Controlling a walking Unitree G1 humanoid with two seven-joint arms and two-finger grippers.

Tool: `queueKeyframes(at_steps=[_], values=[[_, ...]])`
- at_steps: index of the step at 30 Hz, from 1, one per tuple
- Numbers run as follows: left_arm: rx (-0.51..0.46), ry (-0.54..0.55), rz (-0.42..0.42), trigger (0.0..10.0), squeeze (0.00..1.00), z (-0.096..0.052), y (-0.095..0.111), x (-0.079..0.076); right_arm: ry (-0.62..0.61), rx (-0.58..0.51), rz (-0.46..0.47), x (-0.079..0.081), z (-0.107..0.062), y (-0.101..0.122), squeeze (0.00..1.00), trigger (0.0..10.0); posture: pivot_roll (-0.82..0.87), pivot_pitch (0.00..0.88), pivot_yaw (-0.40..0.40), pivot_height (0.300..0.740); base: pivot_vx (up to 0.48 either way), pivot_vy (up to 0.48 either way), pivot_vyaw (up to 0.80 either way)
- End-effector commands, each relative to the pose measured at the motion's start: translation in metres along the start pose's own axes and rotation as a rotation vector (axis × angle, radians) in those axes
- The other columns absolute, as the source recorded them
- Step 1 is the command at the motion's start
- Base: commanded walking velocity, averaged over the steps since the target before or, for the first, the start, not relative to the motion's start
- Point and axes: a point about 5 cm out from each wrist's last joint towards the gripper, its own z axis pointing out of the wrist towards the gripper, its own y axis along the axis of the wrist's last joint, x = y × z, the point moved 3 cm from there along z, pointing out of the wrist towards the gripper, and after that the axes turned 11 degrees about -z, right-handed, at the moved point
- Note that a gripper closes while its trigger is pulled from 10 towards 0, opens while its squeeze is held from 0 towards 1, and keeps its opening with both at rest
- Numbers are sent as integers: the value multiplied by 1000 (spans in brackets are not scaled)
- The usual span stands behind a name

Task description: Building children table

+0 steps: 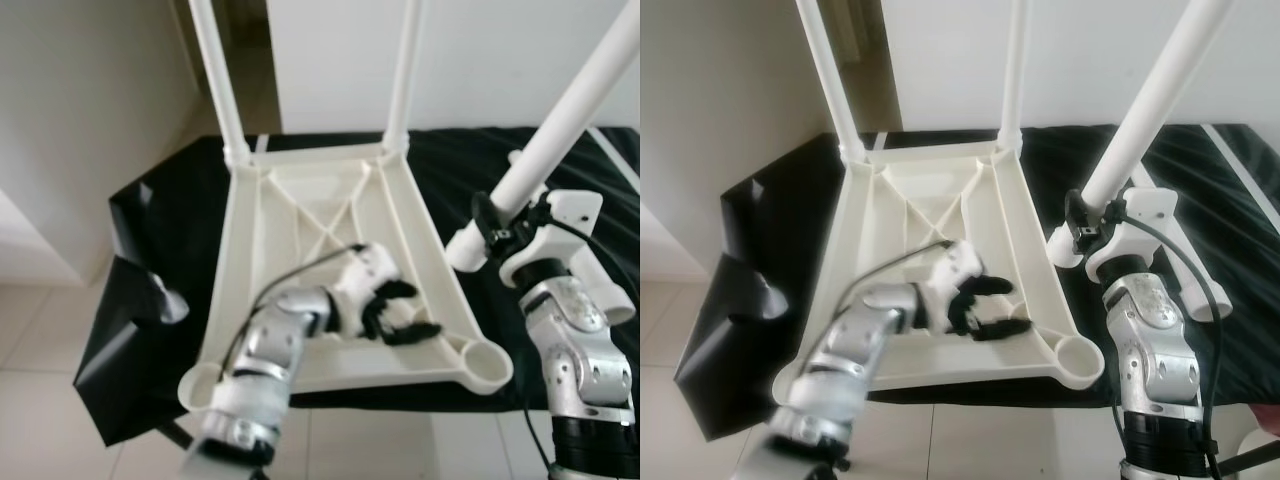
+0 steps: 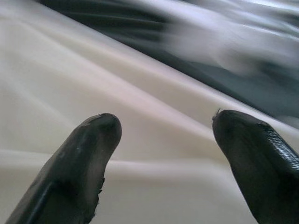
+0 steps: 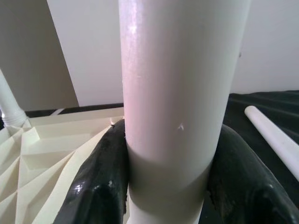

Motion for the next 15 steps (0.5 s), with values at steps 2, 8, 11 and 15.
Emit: queueKeyframes(at_steps=[2, 8, 11, 15], values=[[-80, 197, -135, 10000, 0, 3, 7, 18, 6, -18, -1, 1, 1, 6, 0, 10000, -19, 0, 27, 740, 0, 0, 0], [-125, 263, -168, 10000, 0, -7, 10, 28, 7, -19, -3, 1, 1, 6, 0, 10000, -21, 0, 25, 740, 0, 0, 0], [-108, 195, -157, 10000, 0, -6, 6, 18, 7, -19, -4, 0, 1, 7, 0, 10000, -21, 0, 24, 740, 0, 0, 0], [-85, 78, -128, 10000, 0, -6, 1, 1, 8, -18, -4, 0, 0, 7, 0, 10000, -22, 0, 22, 740, 0, 0, 0]])
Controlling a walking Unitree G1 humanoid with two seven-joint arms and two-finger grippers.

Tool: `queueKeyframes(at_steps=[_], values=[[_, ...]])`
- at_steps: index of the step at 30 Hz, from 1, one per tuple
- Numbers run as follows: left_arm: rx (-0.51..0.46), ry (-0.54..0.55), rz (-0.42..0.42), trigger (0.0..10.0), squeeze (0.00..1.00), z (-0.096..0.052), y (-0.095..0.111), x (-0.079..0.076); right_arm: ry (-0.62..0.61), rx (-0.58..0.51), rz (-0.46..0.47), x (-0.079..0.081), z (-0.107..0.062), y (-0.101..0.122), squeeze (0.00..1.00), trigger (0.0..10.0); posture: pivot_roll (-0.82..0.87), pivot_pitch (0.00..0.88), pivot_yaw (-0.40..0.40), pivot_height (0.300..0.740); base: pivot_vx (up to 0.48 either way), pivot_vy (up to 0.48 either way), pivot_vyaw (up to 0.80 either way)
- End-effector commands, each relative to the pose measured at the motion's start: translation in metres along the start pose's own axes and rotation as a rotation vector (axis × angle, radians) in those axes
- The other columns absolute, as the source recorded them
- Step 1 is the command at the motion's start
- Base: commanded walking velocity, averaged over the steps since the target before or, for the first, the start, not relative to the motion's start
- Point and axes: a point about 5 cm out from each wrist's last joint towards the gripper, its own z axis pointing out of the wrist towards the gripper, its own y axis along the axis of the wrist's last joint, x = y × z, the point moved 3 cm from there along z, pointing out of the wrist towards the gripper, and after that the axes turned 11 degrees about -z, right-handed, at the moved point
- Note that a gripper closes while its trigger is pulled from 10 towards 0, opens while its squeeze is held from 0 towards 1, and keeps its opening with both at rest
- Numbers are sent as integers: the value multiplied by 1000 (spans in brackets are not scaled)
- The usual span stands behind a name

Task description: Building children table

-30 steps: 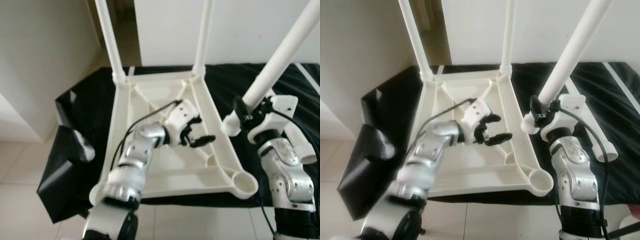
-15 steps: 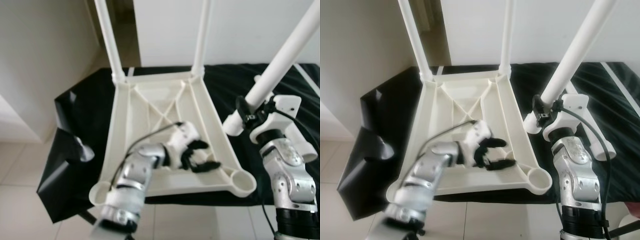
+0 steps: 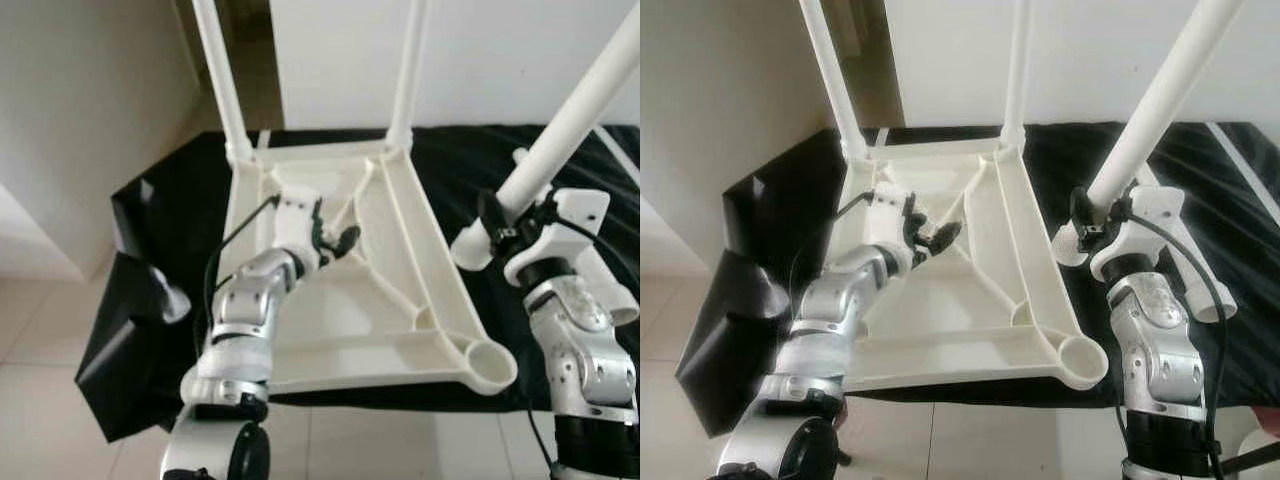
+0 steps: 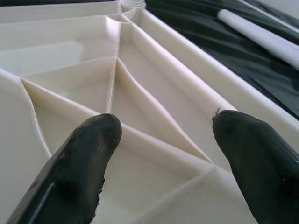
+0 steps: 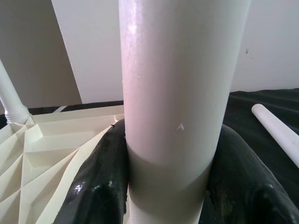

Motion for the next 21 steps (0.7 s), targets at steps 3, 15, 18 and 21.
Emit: queueKeyframes(at_steps=[3, 15, 18, 21], values=[[79, -507, 75, 10000, 0, -25, -26, -61, 15, -16, -6, 1, 1, 6, 0, 10000, -12, 0, 14, 740, 0, 0, 0], [209, -681, 271, 10000, 0, -41, -60, -77, 21, -16, -6, 2, 3, 6, 0, 10000, -25, 0, 22, 740, 0, 0, 0], [231, -701, 311, 10000, 0, -44, -65, -82, 17, -15, -7, 1, 2, 6, 0, 10000, -26, 0, 24, 740, 0, 0, 0], [249, -660, 406, 10000, 0, -38, -73, -80, 11, -14, -10, 1, 1, 6, 0, 10000, -30, 0, 29, 740, 0, 0, 0]])
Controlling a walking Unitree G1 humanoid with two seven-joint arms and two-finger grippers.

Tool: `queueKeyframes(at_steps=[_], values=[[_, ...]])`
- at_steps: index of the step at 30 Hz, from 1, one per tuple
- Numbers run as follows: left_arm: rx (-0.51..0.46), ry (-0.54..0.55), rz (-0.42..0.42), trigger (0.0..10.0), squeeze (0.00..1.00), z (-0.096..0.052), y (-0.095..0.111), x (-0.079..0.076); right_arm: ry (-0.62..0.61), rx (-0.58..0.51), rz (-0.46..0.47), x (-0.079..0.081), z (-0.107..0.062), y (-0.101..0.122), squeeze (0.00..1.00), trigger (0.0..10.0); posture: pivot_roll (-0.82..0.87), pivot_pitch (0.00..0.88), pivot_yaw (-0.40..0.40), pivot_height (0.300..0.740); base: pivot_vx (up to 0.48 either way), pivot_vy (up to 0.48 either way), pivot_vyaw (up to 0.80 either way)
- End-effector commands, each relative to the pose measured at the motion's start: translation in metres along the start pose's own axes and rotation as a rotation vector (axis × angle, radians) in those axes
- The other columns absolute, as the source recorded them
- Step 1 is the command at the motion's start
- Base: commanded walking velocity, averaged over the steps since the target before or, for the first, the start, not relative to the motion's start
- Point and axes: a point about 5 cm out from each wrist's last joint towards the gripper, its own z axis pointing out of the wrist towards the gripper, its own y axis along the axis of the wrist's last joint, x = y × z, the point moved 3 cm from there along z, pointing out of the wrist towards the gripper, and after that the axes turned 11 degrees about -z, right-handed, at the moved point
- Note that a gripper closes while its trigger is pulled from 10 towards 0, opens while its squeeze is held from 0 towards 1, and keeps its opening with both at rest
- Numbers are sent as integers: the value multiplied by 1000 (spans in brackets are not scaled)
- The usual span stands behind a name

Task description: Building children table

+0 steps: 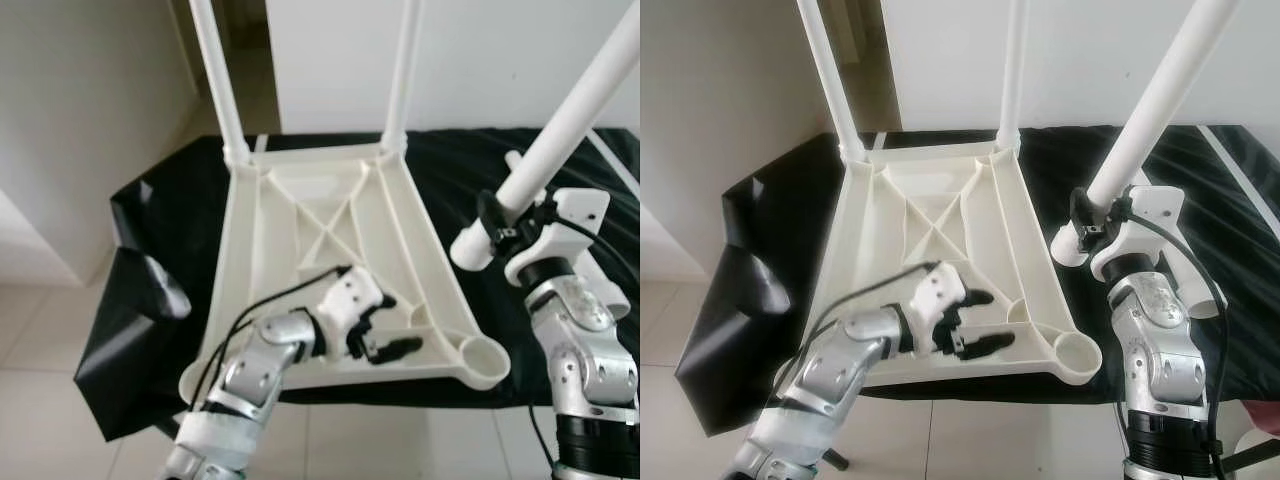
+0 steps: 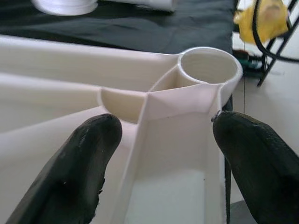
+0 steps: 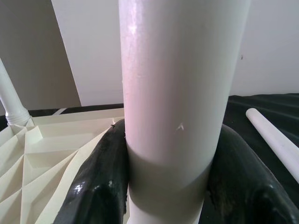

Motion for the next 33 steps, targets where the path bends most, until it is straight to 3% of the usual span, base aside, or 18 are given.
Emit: queueKeyframes(at_steps=[1, 3, 5, 7, 11, 18, 26, 31, 32, 33], values=[[66, 31, 59, 10000, 0, 5, -9, 5, 3, -10, -2, 1, 0, 4, 0, 10000, -30, 0, 29, 740, 0, 0, 0], [81, 51, 76, 10000, 0, 6, -10, 7, 2, -9, -3, 1, 0, 3, 0, 10000, -30, 0, 29, 740, 0, 0, 0], [127, 184, 147, 10000, 0, 10, -15, 24, 0, -8, -3, 1, 0, 3, 0, 10000, -29, 0, 31, 740, 0, 0, 0], [135, 228, 161, 10000, 0, 11, -15, 30, 1, -8, -2, 1, 0, 3, 0, 10000, -27, 0, 31, 740, 0, 0, 0], [113, 417, 187, 10000, 0, 14, 0, 57, 4, -7, 5, 4, 1, 2, 0, 10000, -23, 0, 33, 740, 0, 0, 0], [84, 516, 257, 10000, 0, 23, 16, 71, 4, -9, 9, 5, 2, 2, 0, 10000, -30, 0, 41, 740, 0, 0, 0], [78, 530, 311, 10000, 0, 29, 17, 71, -3, -11, 9, 4, 1, 2, 0, 10000, -37, 0, 47, 740, 0, 0, 0], [125, 678, 357, 10000, 0, 24, 13, 85, -8, -8, 10, 4, -1, 1, 0, 10000, -47, 0, 56, 740, 0, 0, 0], [179, 833, 392, 10000, 0, 16, 14, 101, -9, -9, 10, 4, -1, 1, 0, 10000, -52, 0, 59, 740, 0, 0, 0], [179, 833, 392, 10000, 0, 16, 14, 101, -9, -9, 10, 4, -1, 1, 0, 10000, -52, 0, 59, 740, 0, 0, 0]])
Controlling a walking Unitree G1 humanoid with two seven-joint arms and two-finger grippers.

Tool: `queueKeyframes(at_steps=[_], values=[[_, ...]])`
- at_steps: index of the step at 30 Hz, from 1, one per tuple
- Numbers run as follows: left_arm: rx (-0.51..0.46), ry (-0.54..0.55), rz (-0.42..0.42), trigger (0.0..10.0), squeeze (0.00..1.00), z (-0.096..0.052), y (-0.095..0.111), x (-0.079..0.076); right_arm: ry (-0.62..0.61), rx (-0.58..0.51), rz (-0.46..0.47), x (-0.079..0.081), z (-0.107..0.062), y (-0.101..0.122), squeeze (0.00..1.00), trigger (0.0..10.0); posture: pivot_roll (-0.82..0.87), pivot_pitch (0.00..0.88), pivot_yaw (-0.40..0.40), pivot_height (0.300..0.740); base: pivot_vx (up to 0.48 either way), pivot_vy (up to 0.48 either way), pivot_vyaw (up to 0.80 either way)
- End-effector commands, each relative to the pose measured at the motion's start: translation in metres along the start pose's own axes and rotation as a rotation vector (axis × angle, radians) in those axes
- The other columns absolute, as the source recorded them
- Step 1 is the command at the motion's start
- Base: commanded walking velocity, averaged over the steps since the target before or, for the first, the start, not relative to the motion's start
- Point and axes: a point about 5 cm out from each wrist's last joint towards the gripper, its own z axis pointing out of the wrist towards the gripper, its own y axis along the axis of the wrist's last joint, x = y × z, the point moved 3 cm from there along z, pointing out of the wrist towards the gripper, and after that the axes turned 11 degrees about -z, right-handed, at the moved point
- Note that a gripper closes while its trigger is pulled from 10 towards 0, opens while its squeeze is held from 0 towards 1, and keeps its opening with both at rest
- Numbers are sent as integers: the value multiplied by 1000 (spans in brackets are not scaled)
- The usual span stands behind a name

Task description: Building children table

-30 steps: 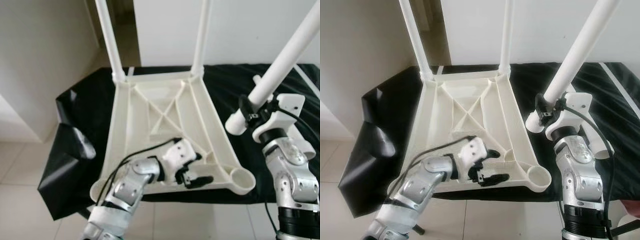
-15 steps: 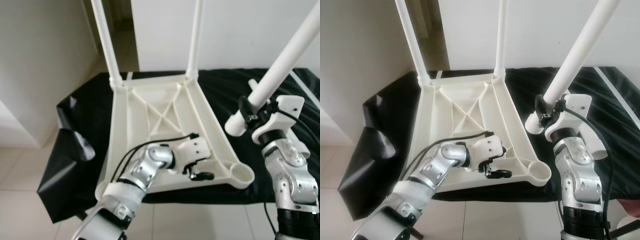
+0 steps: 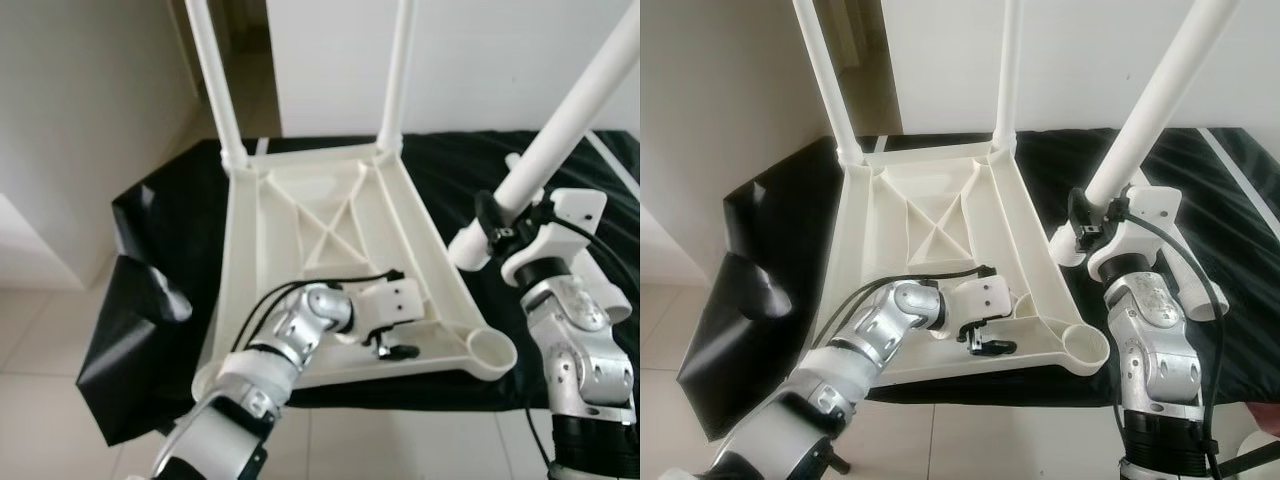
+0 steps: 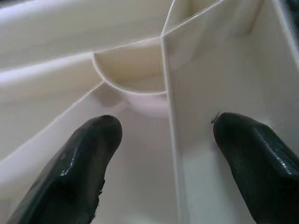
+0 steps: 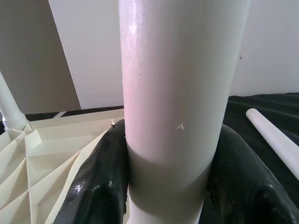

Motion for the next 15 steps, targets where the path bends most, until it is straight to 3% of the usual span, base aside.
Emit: queueKeyframes(at_steps=[1, 4, 9, 15], values=[[-37, 959, -20, 10000, 0, -35, -10, 70, 1, -16, -3, 1, 0, 3, 0, 10000, -51, 0, 59, 740, 0, 0, 0], [-63, 966, -58, 10000, 0, -38, -10, 73, 1, -16, -2, 1, 0, 3, 0, 10000, -53, 0, 61, 740, 0, 0, 0], [-111, 1035, -233, 10000, 0, -50, -12, 86, 6, -14, -1, 3, -1, 2, 0, 10000, -50, 0, 59, 740, 0, 0, 0], [-157, 1062, -267, 10000, 0, -53, -8, 90, 11, -12, -2, 4, -2, 1, 0, 10000, -49, 0, 58, 740, 0, 0, 0]])
